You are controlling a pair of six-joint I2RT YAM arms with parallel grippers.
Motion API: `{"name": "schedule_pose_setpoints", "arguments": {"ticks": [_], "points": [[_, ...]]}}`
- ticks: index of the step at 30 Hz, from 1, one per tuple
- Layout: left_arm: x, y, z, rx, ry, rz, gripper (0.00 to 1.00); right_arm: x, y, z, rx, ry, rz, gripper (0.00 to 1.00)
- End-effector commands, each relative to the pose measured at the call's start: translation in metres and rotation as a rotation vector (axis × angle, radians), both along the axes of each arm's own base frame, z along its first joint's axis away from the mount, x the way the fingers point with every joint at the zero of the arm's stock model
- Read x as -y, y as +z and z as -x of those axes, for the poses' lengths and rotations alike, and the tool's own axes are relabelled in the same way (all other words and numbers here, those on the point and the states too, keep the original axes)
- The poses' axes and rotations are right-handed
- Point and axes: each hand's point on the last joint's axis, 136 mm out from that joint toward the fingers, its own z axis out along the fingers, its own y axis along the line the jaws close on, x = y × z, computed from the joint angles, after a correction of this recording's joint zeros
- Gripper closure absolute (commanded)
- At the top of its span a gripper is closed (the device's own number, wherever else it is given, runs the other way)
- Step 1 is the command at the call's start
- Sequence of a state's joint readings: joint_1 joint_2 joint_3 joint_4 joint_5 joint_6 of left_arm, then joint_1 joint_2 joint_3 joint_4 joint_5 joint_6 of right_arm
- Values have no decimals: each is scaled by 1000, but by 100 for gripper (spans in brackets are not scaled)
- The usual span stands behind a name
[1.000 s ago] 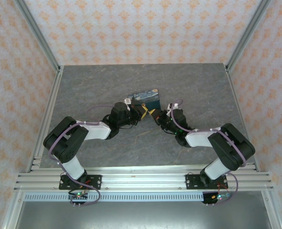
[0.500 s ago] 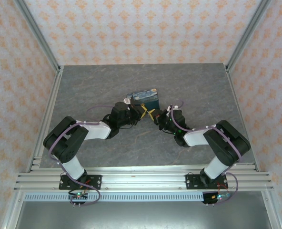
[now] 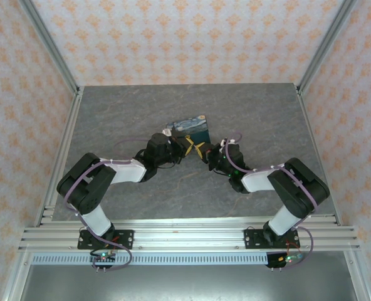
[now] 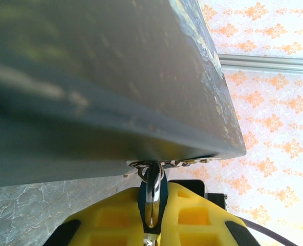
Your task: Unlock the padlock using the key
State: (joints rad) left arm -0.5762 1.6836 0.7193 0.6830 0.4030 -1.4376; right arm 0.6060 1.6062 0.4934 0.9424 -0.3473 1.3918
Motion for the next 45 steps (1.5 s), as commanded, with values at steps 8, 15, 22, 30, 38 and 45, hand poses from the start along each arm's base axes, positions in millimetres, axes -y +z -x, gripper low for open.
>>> {"name": "schedule_pose_setpoints", "arguments": {"ticks": [8,15,22,30,38,45], "points": [[18,46,25,34,-80,75,100,1,59,-7,108,-29,-53,100],[18,44,26,31,-81,71,100,-1,52,-6,92,-17,-48,100],[17,38,27,30,-86,41,100,-2,50,-6,93,-4,-30,100],[14,16,38,29,-119,-58,100,2,26,4,76,19,46,100],[18,-9,47,-3,-117,-49,100,9,4,17,61,24,62,100],[21,0,42,24,-86,-11,100,9,0,20,63,24,53,100]]}}
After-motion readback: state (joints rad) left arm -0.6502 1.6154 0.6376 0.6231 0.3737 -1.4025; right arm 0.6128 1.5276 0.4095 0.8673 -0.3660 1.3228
